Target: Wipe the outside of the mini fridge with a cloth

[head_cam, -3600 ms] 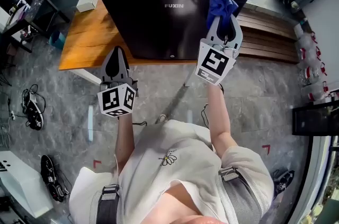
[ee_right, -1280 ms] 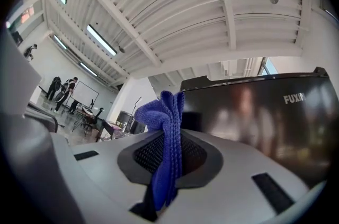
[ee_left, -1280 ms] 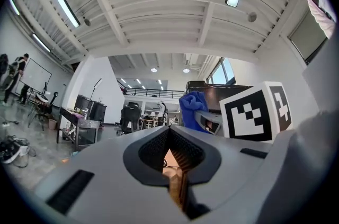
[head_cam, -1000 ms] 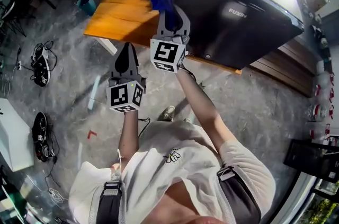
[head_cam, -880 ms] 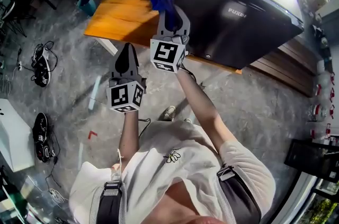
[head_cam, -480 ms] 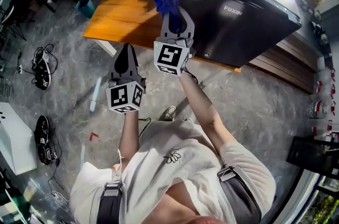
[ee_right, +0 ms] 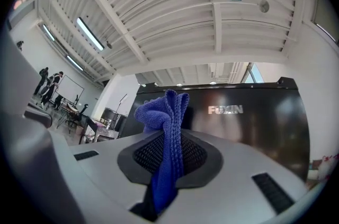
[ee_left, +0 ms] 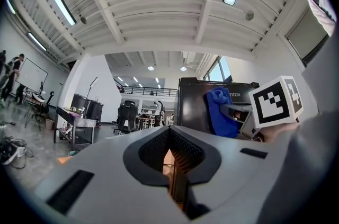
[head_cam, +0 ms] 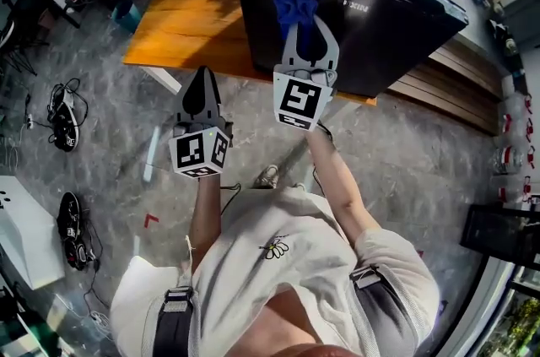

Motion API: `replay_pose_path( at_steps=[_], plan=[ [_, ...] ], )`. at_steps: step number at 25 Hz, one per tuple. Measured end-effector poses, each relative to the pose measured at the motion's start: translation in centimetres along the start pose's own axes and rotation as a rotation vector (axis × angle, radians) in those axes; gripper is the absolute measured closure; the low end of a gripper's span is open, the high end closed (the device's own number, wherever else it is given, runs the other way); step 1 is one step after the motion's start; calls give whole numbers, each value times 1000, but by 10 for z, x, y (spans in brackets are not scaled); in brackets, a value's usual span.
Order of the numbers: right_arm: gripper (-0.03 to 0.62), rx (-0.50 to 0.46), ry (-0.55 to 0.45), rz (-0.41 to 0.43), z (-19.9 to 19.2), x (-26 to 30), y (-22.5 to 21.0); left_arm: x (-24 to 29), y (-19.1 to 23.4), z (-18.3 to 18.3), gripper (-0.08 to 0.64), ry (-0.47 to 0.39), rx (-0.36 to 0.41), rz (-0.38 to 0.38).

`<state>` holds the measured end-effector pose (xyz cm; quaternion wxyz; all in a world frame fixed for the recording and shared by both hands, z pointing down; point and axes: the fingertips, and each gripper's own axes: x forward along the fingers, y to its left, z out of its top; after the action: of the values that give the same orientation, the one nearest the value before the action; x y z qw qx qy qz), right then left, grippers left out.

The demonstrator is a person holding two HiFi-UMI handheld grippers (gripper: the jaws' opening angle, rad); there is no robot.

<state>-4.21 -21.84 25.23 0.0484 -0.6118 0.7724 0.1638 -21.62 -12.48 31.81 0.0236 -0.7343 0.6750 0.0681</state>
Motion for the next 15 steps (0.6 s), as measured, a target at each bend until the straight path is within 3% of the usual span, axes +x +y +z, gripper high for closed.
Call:
replay_pose_path(
  at_steps=[15],
  plan=[
    [531, -67, 20, -189, -6, -45, -108, 15, -42, 4, 555, -24, 6, -75]
  ],
)
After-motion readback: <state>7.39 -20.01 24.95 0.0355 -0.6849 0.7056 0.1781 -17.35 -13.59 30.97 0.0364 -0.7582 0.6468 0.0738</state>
